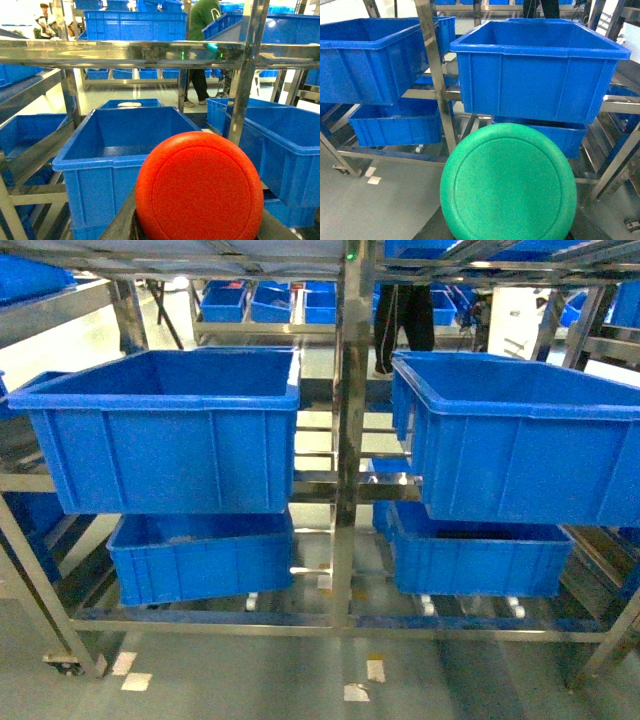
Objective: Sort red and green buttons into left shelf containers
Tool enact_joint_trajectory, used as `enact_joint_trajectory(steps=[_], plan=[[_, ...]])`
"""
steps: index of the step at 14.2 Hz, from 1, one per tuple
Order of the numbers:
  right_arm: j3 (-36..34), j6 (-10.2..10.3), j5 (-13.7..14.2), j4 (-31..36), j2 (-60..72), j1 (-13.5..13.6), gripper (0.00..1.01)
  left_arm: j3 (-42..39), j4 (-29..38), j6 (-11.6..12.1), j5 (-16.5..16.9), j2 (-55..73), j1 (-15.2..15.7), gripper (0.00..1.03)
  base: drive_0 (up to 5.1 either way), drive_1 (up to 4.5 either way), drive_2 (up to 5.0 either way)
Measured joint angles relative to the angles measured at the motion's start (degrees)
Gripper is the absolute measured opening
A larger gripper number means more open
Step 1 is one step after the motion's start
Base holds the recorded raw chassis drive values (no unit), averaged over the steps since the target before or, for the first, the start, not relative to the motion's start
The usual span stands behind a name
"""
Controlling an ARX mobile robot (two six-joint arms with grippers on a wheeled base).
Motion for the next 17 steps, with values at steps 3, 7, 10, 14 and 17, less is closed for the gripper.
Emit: enact_joint_trajectory(steps=[3, 7, 10, 14, 17], plan=[[0.0, 0.0, 0.02, -0.02, 0.0, 0.0, 0.25, 0.0, 0.0, 0.0, -0.07, 0.02, 0.07, 0.24, -4.9, 2.42, 2.4], [0.0, 0.0, 0.02, 0.13, -0.02, 0.0, 0.25, 0.0, 0.11, 0.0, -0.04, 0.02, 0.11, 0.24, -4.9, 2.42, 2.4], [0.0, 0.0, 0.02, 0.15, -0.02, 0.0, 0.25, 0.0, -0.02, 0.0, -0.07, 0.07, 0.11, 0.24, -4.9, 2.42, 2.4], [0.0, 0.02, 0.07, 0.09, 0.0, 0.0, 0.25, 0.0, 0.0, 0.0, -0.02, 0.09, 0.11, 0.24, -4.9, 2.42, 2.4], [0.02, 0.02, 0.04, -0.02, 0.42, 0.0, 0.25, 0.13, -0.15, 0.0, -0.04, 0.39, 0.13, 0.24, -3.3, 1.61, 1.6]])
